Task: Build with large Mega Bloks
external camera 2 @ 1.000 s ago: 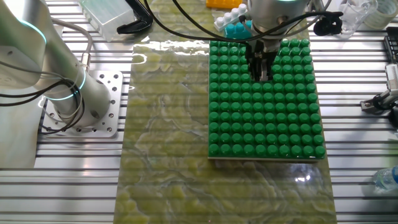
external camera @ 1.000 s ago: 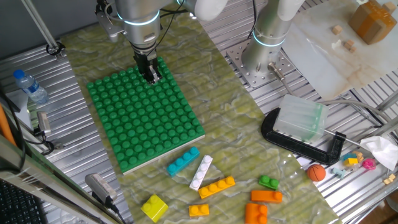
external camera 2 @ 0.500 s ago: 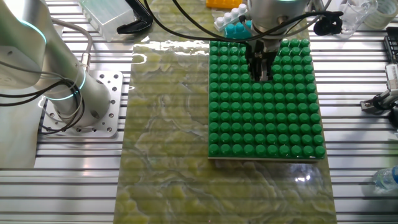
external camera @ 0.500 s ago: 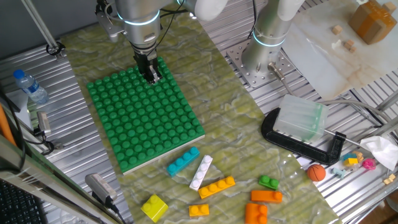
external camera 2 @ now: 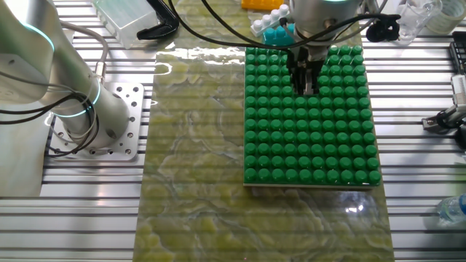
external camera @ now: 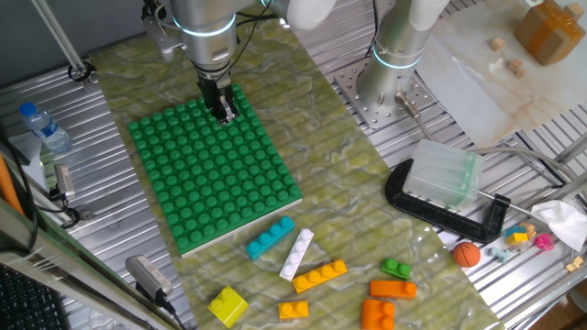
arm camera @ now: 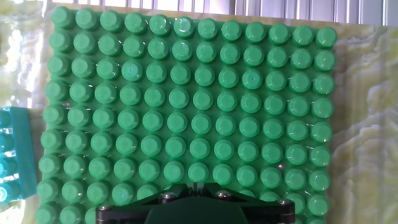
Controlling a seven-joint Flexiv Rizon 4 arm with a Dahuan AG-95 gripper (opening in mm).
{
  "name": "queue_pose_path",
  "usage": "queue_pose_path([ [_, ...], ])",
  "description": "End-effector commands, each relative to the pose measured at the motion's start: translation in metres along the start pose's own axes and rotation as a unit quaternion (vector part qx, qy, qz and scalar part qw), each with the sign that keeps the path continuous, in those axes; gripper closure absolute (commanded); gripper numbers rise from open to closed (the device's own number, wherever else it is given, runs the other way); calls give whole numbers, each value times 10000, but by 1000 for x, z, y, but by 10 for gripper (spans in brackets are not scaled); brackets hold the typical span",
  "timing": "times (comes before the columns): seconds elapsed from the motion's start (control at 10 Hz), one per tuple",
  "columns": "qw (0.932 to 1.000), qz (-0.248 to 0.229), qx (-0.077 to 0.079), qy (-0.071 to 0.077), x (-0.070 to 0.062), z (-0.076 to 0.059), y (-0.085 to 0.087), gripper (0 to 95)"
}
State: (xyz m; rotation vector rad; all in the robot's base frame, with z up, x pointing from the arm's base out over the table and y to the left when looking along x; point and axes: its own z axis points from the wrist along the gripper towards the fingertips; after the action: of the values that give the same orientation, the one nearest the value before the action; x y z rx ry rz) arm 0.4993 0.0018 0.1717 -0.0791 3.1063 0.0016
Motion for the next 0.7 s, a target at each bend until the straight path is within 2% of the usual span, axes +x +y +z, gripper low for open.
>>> queue_pose_path([
  [0.1,9999,47,11,95,-1,0,0,950],
  [0.7,9990,-412,50,174,0,-1,1,950],
])
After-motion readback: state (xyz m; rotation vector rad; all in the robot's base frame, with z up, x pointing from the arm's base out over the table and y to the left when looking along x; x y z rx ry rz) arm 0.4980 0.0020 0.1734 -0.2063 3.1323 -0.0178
